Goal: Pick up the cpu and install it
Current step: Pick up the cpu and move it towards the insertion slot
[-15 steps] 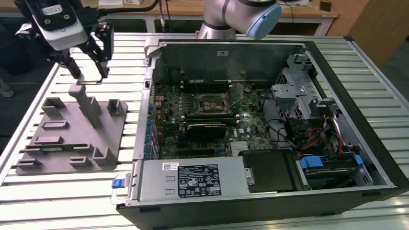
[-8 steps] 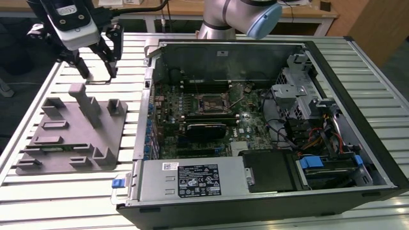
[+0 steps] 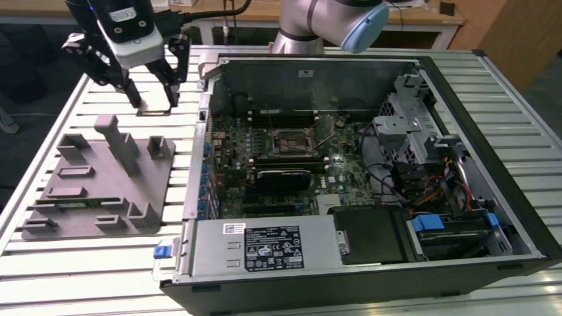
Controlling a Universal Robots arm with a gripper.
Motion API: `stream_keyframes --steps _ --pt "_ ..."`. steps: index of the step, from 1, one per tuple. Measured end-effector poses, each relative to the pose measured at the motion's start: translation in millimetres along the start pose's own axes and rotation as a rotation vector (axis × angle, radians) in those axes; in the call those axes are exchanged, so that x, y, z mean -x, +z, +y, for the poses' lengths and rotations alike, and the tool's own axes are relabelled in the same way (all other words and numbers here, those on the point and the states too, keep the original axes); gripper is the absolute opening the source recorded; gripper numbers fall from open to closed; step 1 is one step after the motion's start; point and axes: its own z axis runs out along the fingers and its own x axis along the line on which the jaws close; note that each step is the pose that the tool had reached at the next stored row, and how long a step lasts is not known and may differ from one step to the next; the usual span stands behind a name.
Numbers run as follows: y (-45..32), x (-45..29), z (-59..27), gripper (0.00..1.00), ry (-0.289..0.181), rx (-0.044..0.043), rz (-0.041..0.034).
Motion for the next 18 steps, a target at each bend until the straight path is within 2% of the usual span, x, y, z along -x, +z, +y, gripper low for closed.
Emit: stream_keyframes --steps 18 --pt "2.2 56.3 0.0 0.54 0.0 -0.0001 0.0"
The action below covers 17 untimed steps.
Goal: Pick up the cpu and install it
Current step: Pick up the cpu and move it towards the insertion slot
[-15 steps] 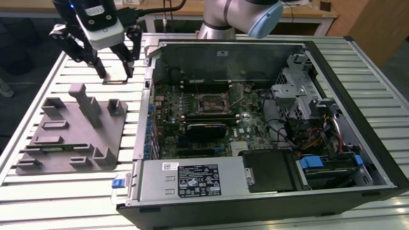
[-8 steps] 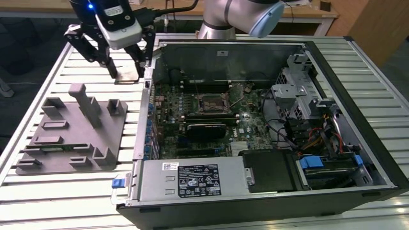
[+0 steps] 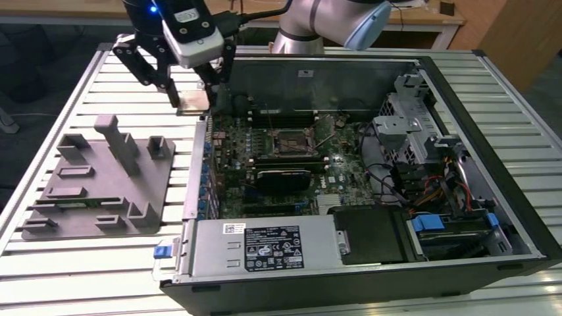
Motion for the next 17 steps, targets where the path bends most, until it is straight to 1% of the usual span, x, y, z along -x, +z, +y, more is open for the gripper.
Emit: stream_keyframes --steps 17 --pt "2.3 57.6 0.0 0.54 0.0 0.0 0.0001"
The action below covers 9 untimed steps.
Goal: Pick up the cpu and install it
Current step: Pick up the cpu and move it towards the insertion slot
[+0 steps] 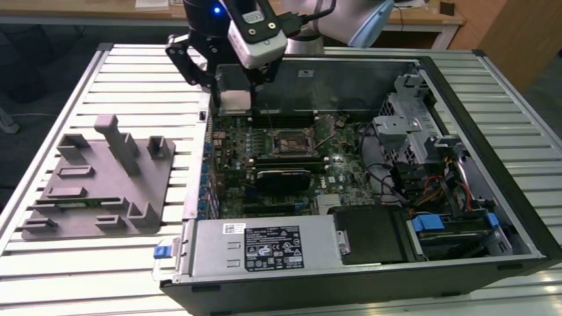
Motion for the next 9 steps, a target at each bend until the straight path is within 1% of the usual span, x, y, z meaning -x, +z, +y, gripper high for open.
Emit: stream_keyframes --steps 9 --pt "1.2 29.3 0.0 0.54 0.0 0.0001 -0.0001"
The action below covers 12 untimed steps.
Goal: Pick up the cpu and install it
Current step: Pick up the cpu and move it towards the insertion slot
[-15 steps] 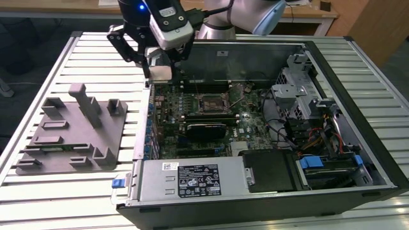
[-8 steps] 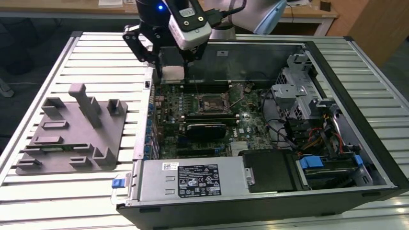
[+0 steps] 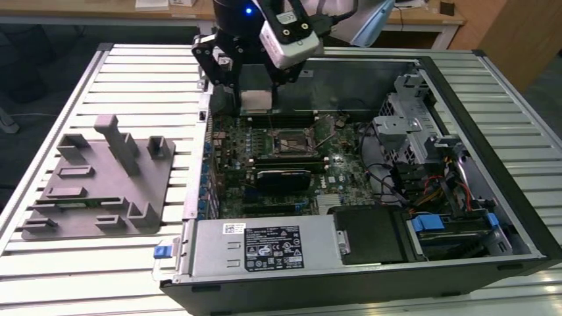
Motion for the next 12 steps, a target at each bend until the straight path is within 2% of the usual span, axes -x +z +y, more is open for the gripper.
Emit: stream_keyframes --steps 12 --pt "1.4 35.5 0.0 0.54 0.0 0.0 0.0"
